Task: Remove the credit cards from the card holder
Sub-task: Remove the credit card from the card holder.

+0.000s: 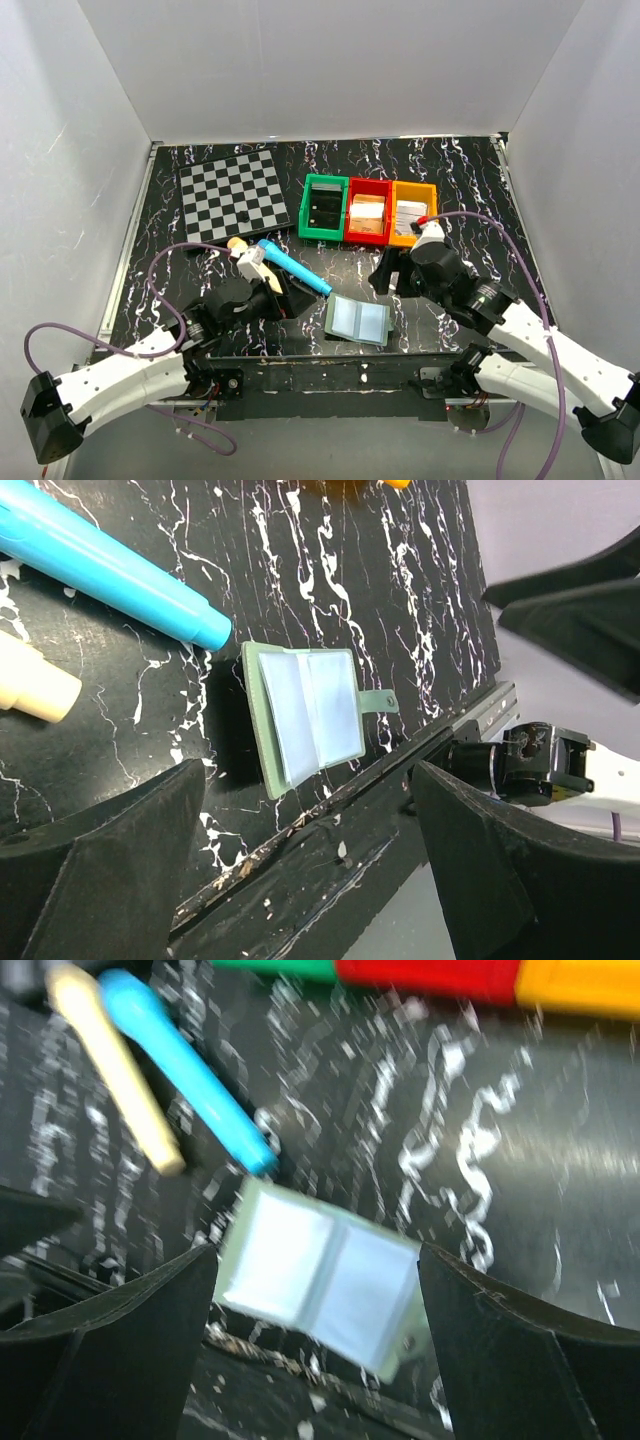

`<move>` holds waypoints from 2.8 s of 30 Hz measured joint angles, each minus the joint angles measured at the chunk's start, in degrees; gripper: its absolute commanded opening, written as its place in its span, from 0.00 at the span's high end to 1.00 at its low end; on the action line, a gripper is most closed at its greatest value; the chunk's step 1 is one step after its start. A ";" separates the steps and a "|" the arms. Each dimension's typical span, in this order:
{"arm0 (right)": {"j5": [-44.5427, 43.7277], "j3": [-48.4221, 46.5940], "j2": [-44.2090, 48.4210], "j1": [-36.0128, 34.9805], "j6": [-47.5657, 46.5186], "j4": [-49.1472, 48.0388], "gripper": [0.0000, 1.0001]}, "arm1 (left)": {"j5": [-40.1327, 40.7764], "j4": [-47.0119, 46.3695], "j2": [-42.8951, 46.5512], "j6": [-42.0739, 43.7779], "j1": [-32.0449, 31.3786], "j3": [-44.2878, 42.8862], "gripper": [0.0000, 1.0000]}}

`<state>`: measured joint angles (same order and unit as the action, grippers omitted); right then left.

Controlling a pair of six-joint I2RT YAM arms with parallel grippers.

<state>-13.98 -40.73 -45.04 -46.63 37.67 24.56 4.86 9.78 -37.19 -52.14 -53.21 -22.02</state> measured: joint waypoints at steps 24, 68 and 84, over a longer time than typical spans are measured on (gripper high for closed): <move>-4.04 2.99 -17.66 -11.15 16.22 20.00 0.44 | -2.73 -6.86 -14.12 -4.22 -1.33 -1.79 0.17; 0.74 -0.20 -10.36 -9.57 7.13 19.06 0.99 | -11.13 -18.32 -19.21 -1.84 -1.36 -2.45 0.31; 3.43 -0.22 -7.80 -10.40 3.87 17.27 0.99 | -20.79 -24.22 -35.12 -1.44 -1.40 -6.93 0.34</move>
<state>-10.55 -40.95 -52.84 -57.04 41.54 41.82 -15.92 -14.44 -72.31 -53.58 -54.61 -28.95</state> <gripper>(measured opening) 0.053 0.661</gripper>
